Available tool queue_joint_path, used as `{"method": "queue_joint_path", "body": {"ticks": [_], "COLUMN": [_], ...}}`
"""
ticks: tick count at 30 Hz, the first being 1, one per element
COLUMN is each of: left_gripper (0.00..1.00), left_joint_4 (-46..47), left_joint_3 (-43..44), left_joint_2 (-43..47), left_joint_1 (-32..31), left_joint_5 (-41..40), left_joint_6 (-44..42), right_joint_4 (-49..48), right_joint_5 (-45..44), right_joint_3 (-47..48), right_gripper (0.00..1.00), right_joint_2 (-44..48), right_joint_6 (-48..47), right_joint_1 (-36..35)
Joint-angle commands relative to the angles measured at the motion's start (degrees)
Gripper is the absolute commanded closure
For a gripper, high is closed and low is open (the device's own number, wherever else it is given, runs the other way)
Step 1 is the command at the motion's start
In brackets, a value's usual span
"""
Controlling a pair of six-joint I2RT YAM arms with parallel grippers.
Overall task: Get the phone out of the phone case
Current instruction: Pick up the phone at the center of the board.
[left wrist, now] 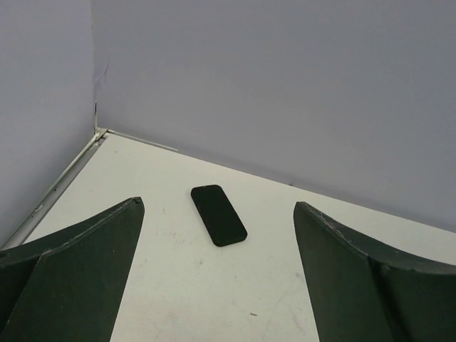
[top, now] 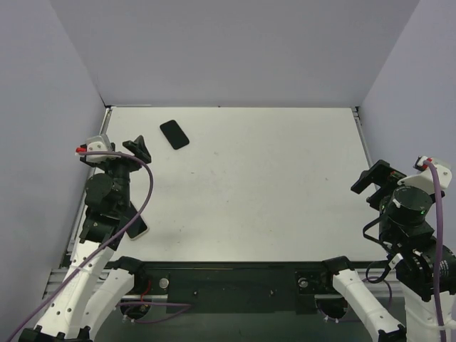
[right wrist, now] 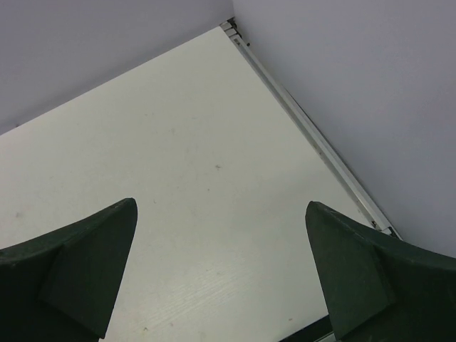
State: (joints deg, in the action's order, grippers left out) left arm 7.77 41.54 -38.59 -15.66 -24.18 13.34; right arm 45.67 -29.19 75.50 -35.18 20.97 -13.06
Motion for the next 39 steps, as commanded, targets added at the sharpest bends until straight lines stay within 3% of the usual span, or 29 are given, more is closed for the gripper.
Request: {"method": "queue_joint_path", "body": {"ticks": [1,11,21,27,32,35,39], "left_gripper": [0.03,0.03,0.03,0.03,0.03,0.03,0.03], "left_joint_4": [2.25,-3.8,-29.55,-40.62,-46.52,-48.98,-54.59], "left_joint_3": [1.26,5.03,10.23,9.53,9.88,10.84,13.74], "left_joint_2": [-1.22,-7.8,-15.55,-15.64,-18.36,-22.31,-27.94], "left_joint_1": [0.02,-0.42,-0.43,4.84,13.01,16.96,19.17], "left_joint_5": [1.25,-4.19,-5.79,1.93,6.78,6.52,0.46], "left_joint_6": [1.24,4.67,17.94,21.72,24.62,24.54,29.17], "right_joint_4": [-0.23,-1.9,-3.66,-4.27,-5.15,-5.33,-5.5], "right_joint_5": [-1.13,-0.26,5.81,6.16,7.48,7.83,7.92], "right_joint_3": [-1.5,-7.47,-11.08,-12.4,-12.93,-13.37,-13.54], "right_gripper": [0.01,0.01,0.01,0.01,0.01,0.01,0.01], "right_joint_2": [0.29,1.69,1.34,0.64,0.29,0.72,0.81], "right_joint_6": [0.74,2.49,3.55,3.37,4.08,4.52,4.52], "right_joint_1": [0.23,0.31,0.23,0.23,0.23,0.23,0.23]}}
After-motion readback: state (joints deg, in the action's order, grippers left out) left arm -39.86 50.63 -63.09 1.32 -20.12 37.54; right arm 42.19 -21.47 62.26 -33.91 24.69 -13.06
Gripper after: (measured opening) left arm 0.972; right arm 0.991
